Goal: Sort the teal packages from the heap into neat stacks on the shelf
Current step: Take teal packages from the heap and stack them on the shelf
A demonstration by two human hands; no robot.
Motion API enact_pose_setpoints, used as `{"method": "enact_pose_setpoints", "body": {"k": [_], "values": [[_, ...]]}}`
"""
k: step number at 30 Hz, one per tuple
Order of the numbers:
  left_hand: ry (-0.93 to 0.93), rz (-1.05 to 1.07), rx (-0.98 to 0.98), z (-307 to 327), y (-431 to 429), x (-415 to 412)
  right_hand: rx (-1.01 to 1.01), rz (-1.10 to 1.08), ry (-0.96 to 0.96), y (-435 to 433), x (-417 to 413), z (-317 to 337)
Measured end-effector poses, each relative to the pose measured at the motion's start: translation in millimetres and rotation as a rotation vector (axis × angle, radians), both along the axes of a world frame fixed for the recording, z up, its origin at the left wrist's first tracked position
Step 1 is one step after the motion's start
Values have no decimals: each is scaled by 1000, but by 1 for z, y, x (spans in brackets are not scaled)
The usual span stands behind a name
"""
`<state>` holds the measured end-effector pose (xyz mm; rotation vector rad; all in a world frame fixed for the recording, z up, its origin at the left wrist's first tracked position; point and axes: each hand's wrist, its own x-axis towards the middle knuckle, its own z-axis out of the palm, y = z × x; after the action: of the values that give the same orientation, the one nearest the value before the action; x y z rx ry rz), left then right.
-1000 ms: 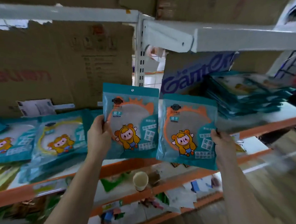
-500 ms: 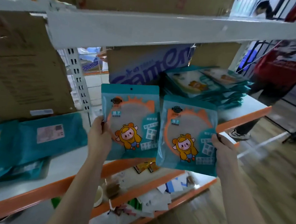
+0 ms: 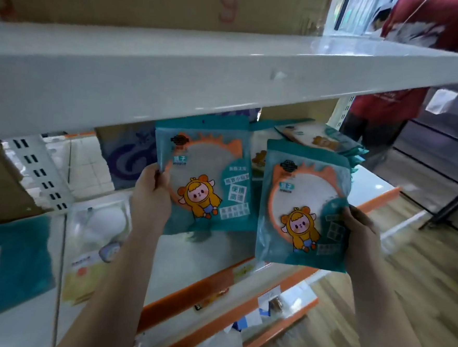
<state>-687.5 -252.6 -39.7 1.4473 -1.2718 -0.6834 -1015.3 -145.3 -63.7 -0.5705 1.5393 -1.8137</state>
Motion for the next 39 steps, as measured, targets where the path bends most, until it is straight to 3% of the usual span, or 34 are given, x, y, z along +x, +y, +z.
{"method": "enact_pose_setpoints", "body": {"k": [10,21,34,39], "values": [[194,49,-1,19,-24,-82,-2,91,-88,-34,-93,-22],[169,241,127,37,-45,-167,37,331,-50,-66,-180,-19],[-125,389,161,35,-50,-194,23,457,-55,-77,-207,-29],[-145,404,171,33,-59,-191,16,468,-43,-76,-209,-26]]}}
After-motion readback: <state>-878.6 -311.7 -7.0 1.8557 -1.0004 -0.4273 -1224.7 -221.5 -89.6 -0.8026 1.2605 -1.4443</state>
